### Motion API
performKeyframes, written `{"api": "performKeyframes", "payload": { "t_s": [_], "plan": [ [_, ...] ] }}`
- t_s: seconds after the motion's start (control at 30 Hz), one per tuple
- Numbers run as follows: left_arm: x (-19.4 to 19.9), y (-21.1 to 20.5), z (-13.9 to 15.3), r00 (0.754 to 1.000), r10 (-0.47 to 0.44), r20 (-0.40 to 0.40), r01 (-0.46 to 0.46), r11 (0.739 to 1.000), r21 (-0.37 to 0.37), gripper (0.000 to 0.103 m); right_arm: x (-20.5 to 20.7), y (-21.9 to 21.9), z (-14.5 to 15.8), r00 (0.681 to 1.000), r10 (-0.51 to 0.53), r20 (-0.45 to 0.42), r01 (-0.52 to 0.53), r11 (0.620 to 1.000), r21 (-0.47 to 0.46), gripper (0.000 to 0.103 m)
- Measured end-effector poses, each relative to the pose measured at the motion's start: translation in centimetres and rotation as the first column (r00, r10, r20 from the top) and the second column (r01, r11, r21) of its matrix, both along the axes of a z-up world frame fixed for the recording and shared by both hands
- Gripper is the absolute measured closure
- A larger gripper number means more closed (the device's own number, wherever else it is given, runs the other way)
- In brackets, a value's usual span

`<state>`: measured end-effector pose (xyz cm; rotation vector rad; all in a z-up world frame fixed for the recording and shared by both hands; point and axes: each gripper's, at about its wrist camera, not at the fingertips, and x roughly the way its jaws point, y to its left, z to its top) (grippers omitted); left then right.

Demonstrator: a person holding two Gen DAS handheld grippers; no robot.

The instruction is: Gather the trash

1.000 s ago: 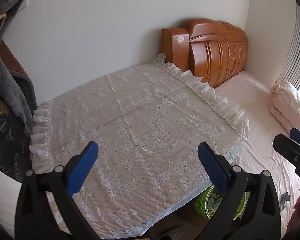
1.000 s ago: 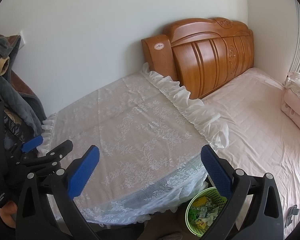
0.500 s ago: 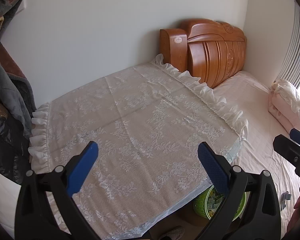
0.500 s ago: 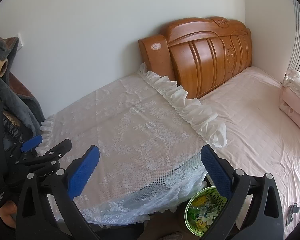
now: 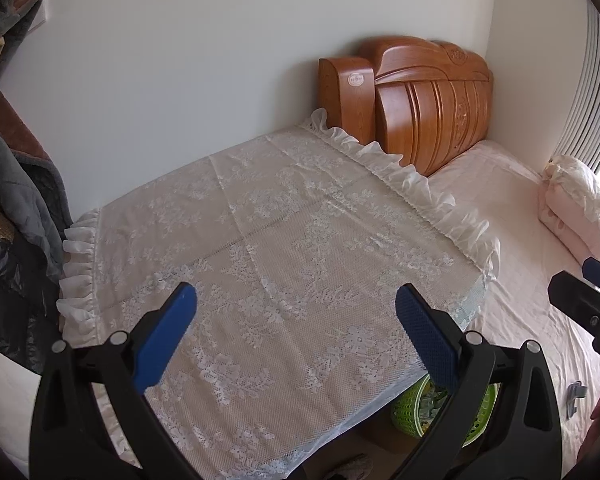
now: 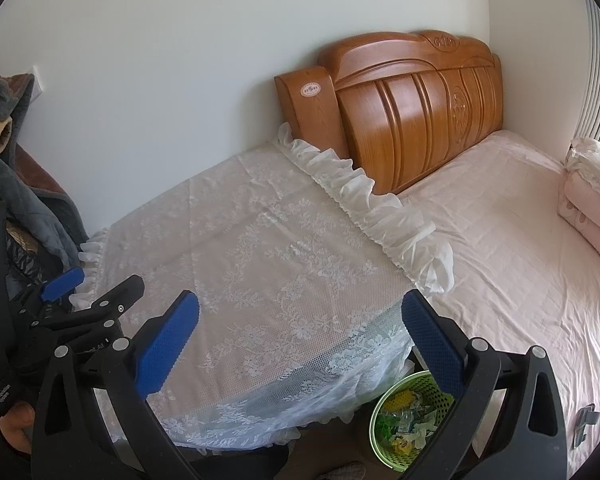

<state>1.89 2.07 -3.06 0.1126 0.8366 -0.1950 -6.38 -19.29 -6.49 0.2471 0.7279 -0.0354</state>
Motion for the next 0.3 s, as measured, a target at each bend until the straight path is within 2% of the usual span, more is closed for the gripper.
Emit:
{"api": "performKeyframes", "payload": {
  "t_s": [0.3],
  "plan": [
    [1.3, 1.0, -1.1, 0.999, 0.020, -0.048, -0.021, 1.000, -0.016, 0.008, 1.1, 0.8, -0.8, 1.000, 0.005, -0.029, -0.004, 1.000, 0.002, 0.002]
  ]
}}
